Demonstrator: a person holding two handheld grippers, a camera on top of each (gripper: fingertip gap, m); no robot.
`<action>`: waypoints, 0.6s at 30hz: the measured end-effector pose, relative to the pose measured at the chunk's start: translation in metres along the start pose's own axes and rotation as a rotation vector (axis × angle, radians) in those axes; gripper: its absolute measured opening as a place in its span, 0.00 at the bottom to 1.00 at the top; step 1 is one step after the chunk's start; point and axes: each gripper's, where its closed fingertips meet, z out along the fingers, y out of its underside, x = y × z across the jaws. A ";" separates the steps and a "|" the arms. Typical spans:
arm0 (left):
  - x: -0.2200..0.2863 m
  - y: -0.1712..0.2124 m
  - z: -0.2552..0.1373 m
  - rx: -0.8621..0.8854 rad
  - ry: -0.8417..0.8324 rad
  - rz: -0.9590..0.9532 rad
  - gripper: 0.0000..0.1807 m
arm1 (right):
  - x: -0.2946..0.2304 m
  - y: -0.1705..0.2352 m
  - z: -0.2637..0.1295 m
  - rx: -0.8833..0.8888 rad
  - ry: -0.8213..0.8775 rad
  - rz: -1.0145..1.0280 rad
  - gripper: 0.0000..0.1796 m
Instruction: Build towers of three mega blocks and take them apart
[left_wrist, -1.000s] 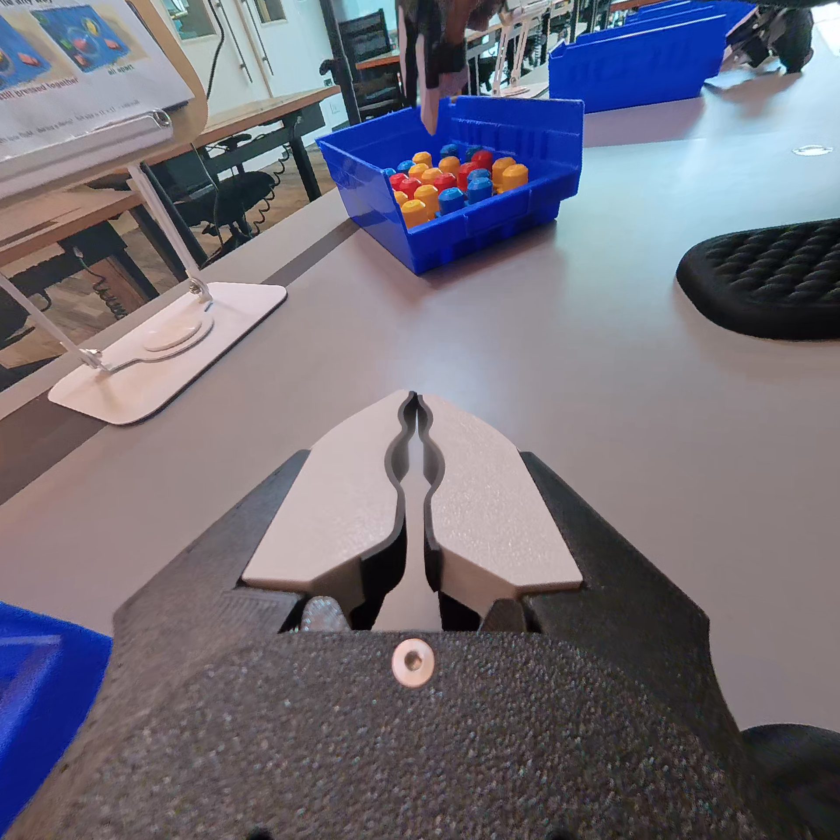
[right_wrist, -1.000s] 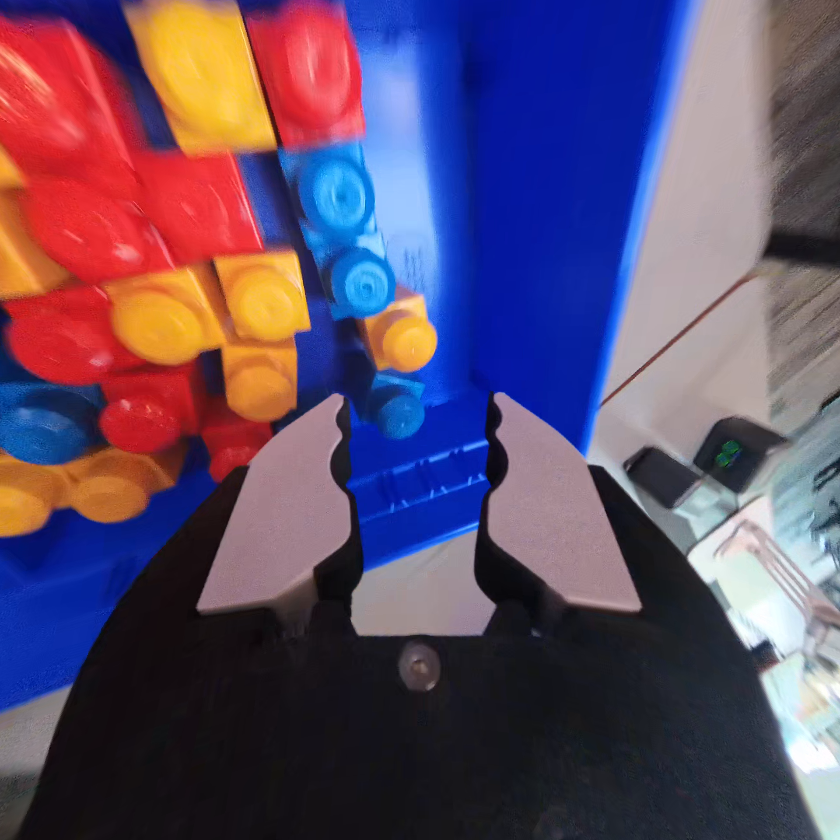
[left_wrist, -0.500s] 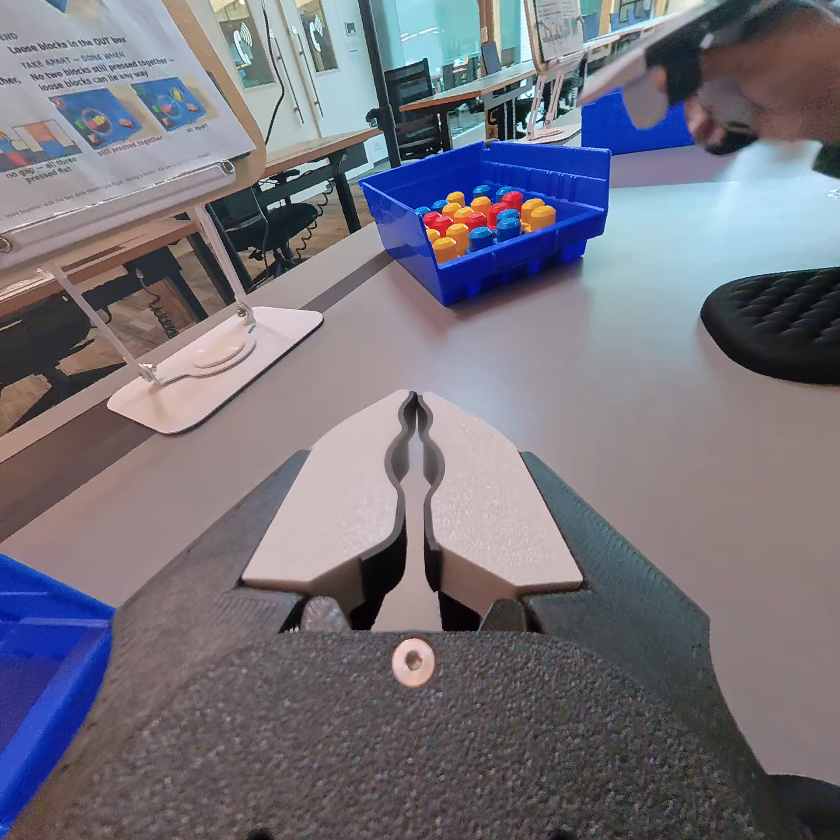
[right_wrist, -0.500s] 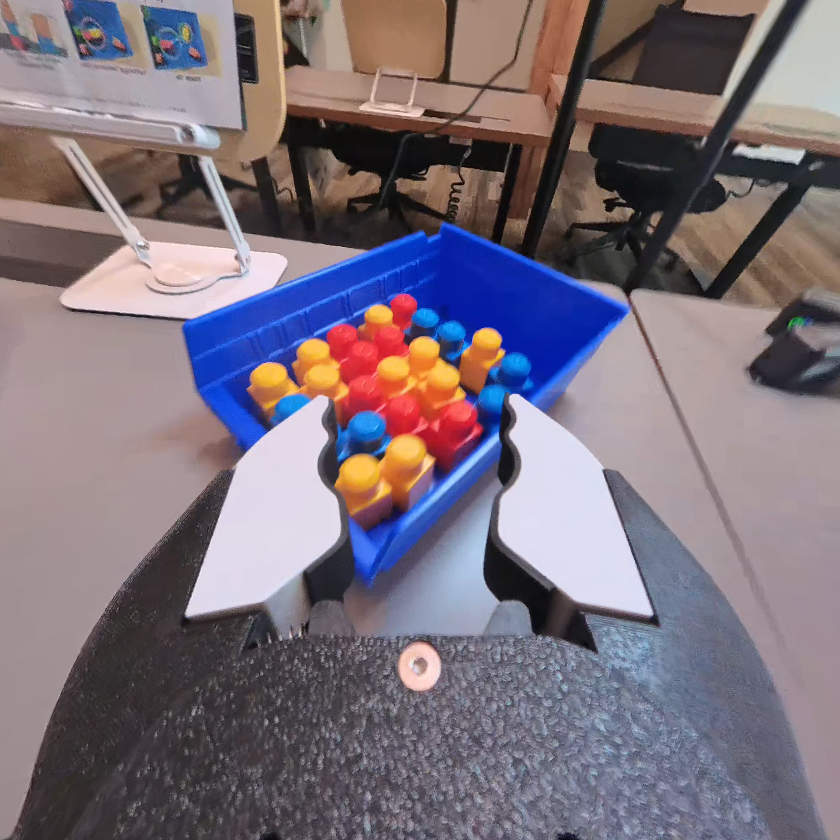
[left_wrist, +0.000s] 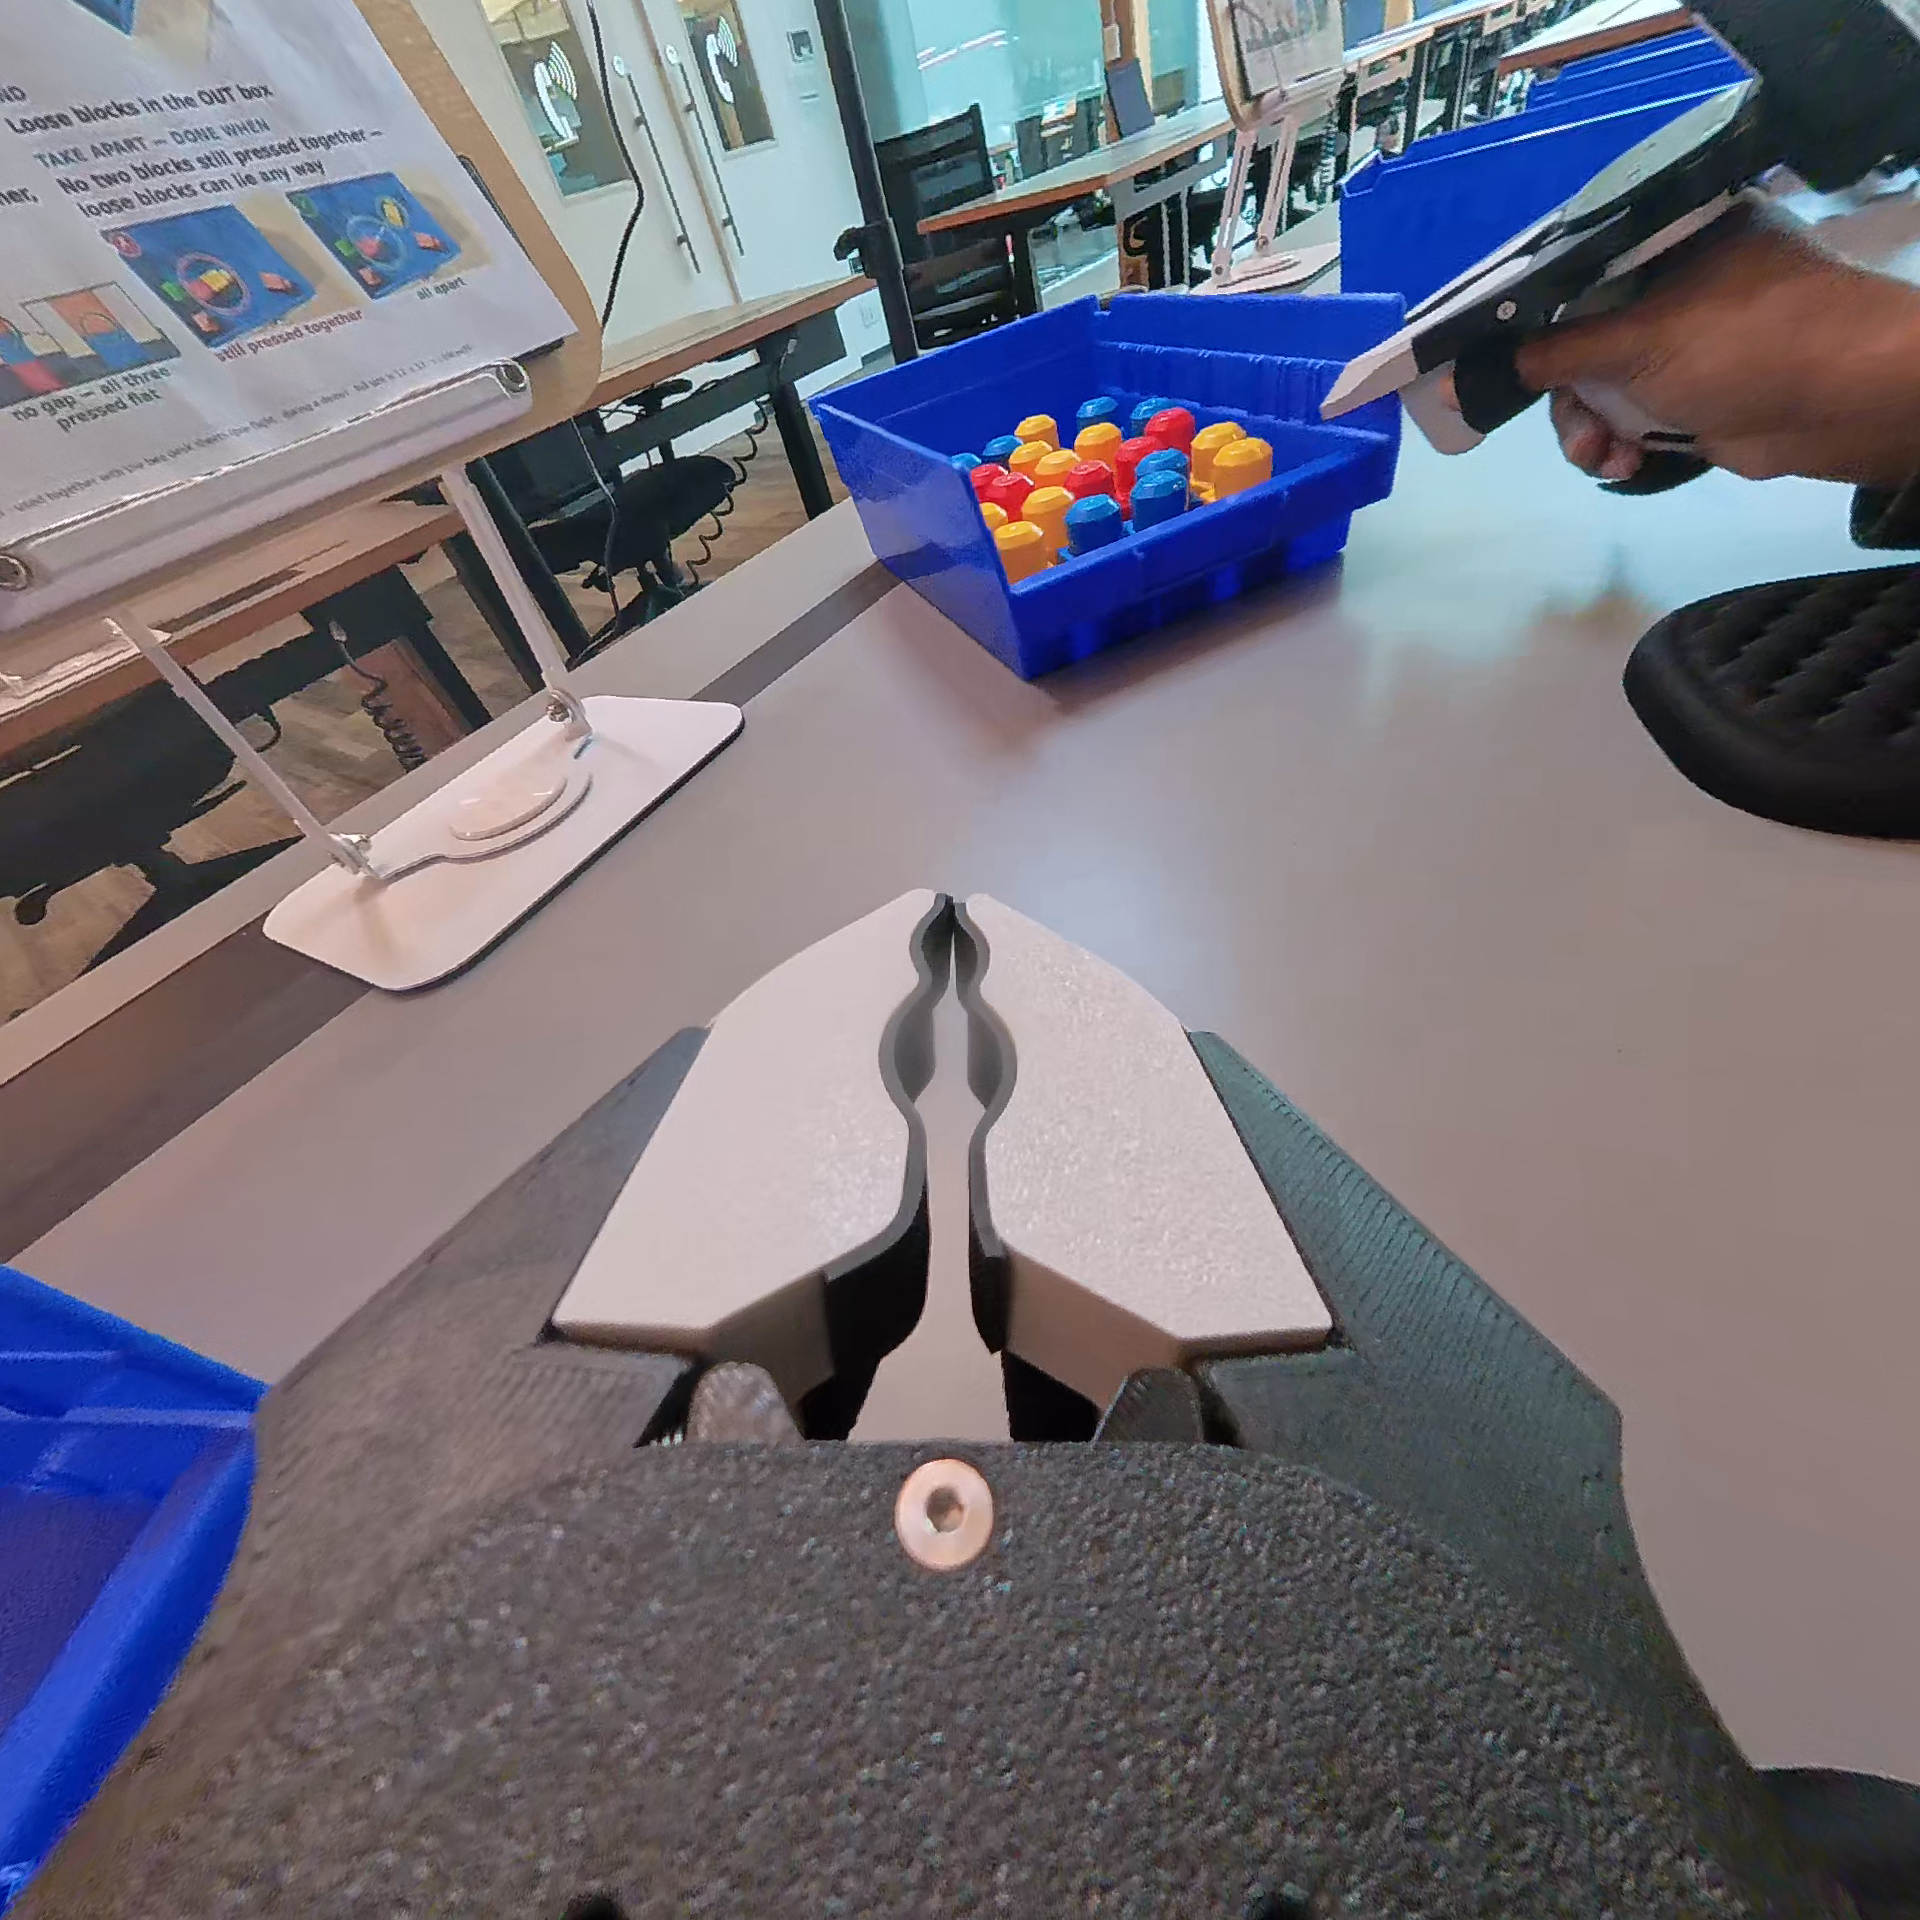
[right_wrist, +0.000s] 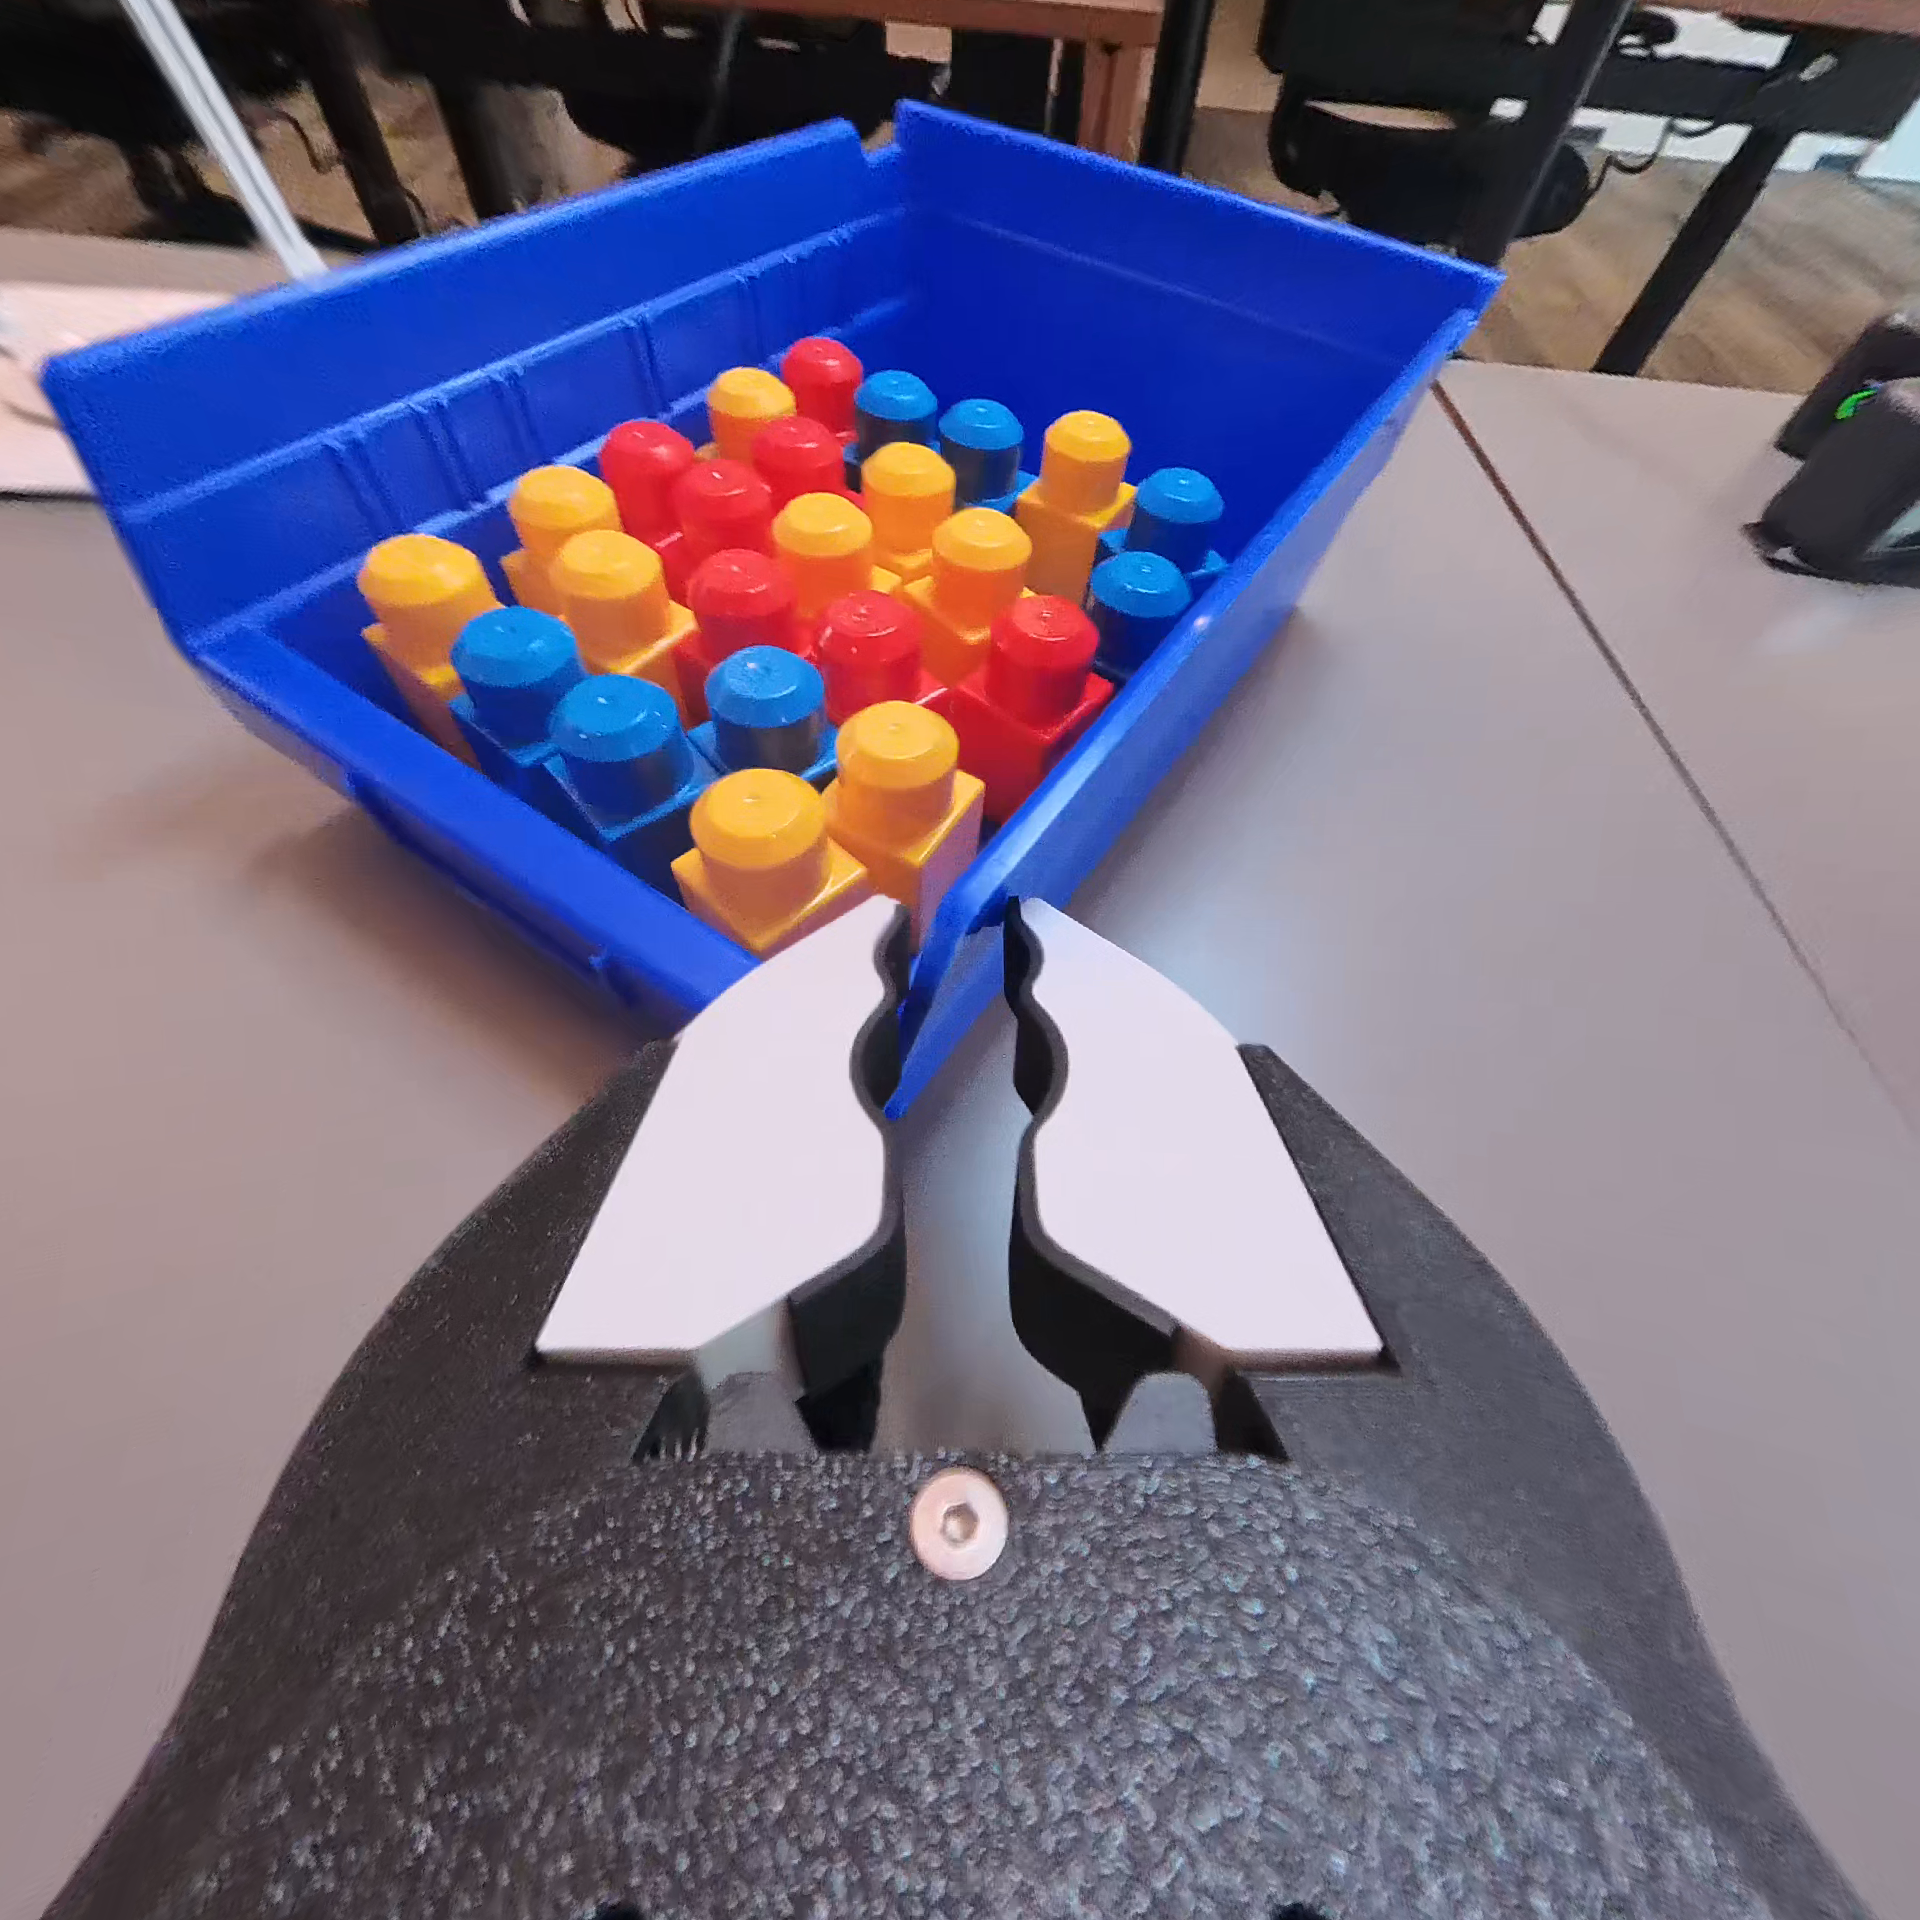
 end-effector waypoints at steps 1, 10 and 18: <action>0.000 0.001 0.000 -0.002 0.001 -0.001 0.00 | 0.001 0.002 -0.004 -0.004 0.019 -0.033 0.09; 0.001 0.004 0.002 -0.009 0.007 -0.018 0.00 | -0.040 0.028 -0.069 -0.024 -0.138 -0.129 0.08; -0.002 -0.003 -0.001 0.019 -0.033 0.005 0.03 | -0.139 0.021 -0.068 -0.074 -0.306 -0.155 0.05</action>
